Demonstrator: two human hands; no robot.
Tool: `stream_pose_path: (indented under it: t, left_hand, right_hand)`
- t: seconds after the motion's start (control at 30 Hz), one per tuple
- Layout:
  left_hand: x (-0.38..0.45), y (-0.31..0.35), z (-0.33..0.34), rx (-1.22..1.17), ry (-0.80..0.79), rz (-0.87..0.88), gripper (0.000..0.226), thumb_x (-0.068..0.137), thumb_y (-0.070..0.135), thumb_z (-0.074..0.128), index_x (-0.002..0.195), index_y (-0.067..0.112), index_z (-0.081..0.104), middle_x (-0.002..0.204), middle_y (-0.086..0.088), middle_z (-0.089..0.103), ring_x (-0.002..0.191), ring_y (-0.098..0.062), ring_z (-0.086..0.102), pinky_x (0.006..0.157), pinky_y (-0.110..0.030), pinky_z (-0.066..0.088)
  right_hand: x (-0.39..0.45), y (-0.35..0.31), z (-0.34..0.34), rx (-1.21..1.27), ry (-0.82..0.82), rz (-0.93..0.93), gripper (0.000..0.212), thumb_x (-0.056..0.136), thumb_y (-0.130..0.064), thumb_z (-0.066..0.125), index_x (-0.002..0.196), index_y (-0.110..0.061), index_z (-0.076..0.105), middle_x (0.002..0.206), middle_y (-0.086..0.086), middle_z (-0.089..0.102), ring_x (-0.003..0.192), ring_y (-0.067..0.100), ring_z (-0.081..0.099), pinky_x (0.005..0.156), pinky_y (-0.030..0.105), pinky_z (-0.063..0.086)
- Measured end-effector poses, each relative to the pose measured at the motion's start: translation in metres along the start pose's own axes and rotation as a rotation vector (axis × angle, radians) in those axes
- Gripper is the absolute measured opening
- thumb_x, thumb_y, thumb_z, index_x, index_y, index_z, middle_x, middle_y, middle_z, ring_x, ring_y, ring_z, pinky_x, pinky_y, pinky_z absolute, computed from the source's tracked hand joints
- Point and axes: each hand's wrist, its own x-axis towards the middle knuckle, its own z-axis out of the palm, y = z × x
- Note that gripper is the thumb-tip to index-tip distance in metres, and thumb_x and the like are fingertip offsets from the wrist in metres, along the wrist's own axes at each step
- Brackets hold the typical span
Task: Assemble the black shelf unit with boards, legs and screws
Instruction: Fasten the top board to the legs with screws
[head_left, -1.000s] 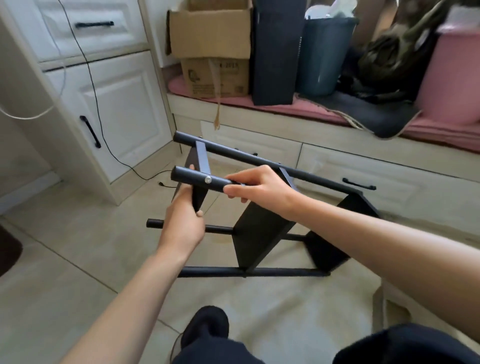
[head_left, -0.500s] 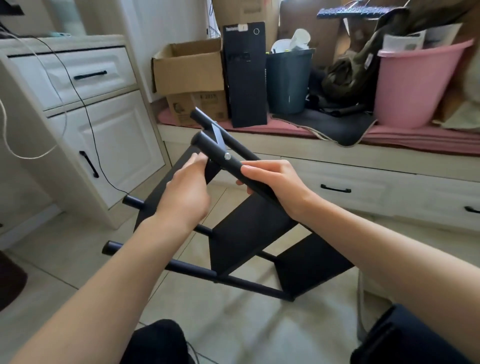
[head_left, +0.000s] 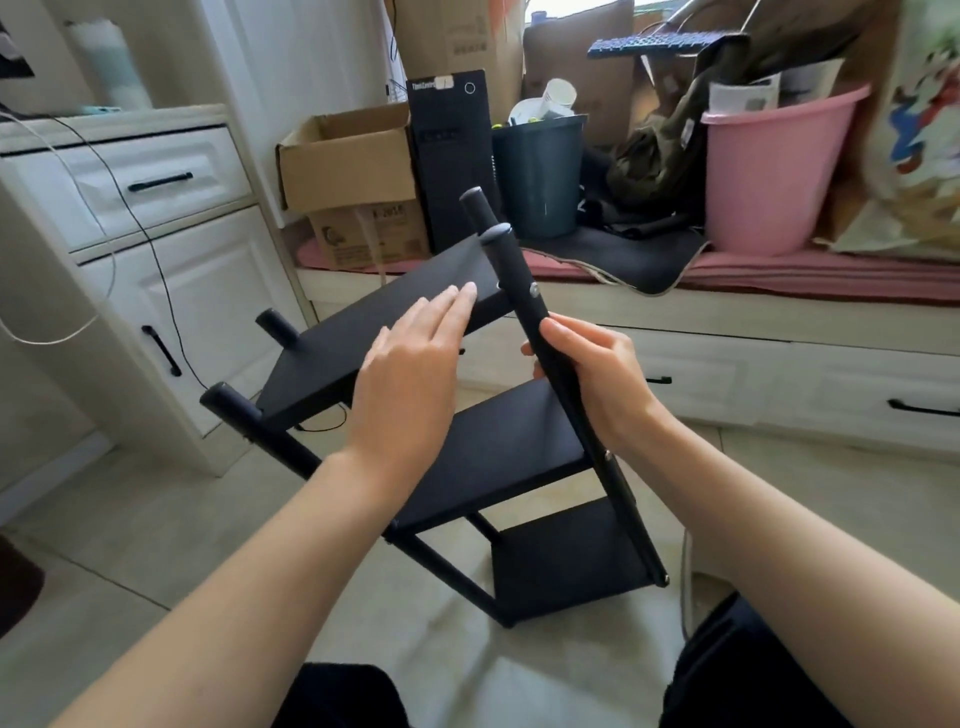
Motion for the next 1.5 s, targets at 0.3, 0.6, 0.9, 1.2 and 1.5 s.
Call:
stream_pose_path:
  t: [0.3, 0.6, 0.9, 1.2, 1.5]
  left_hand:
    - [-0.093, 0.001, 0.105, -0.008, -0.301, 0.135, 0.075, 0.083, 0.008, 0.076, 0.151, 0.011, 0.044, 0.159, -0.006, 0.04, 0.148, -0.023, 0.037, 0.121, -0.039, 0.03]
    - [-0.09, -0.011, 0.163, 0.044, -0.695, -0.142, 0.099, 0.1, 0.005, 0.052, 0.153, 0.04, -0.025, 0.169, 0.006, -0.012, 0.156, -0.031, -0.003, 0.119, -0.061, 0.021]
    - [-0.042, -0.003, 0.159, 0.09, -1.024, -0.26, 0.121, 0.084, -0.024, 0.043, 0.151, 0.05, -0.025, 0.168, -0.003, -0.018, 0.152, -0.049, -0.004, 0.111, -0.073, 0.025]
    - [-0.032, 0.017, 0.164, 0.12, -1.046, -0.131, 0.118, 0.089, -0.018, 0.047, 0.15, 0.058, -0.019, 0.168, -0.006, -0.013, 0.152, -0.048, -0.004, 0.111, -0.072, 0.024]
    - [-0.03, 0.03, 0.18, 0.229, -0.985, -0.055, 0.111, 0.09, -0.01, 0.059, 0.158, 0.043, -0.012, 0.167, -0.014, 0.003, 0.15, -0.046, 0.009, 0.11, -0.064, 0.031]
  right_hand:
    - [0.011, 0.005, -0.018, 0.012, 0.062, 0.014, 0.031, 0.092, -0.026, 0.066, 0.117, -0.008, 0.07, 0.085, 0.007, 0.072, 0.068, 0.017, 0.06, 0.069, 0.024, 0.052]
    - [0.015, 0.011, -0.018, 0.008, 0.059, 0.024, 0.03, 0.09, -0.031, 0.068, 0.112, -0.012, 0.073, 0.086, 0.006, 0.074, 0.069, 0.016, 0.061, 0.072, 0.025, 0.053]
    - [0.004, 0.003, -0.033, 0.054, 0.091, 0.097, 0.035, 0.084, -0.031, 0.07, 0.109, -0.007, 0.073, 0.085, 0.008, 0.072, 0.068, 0.017, 0.06, 0.066, 0.022, 0.051]
    - [-0.022, -0.001, -0.079, -0.035, 0.167, 0.156, 0.032, 0.086, -0.041, 0.062, 0.107, -0.021, 0.075, 0.096, 0.004, 0.072, 0.08, 0.019, 0.064, 0.08, 0.04, 0.039]
    - [-0.027, -0.005, -0.109, -0.078, 0.232, 0.15, 0.028, 0.09, -0.041, 0.056, 0.102, -0.024, 0.075, 0.102, 0.003, 0.073, 0.088, 0.02, 0.069, 0.083, 0.038, 0.044]
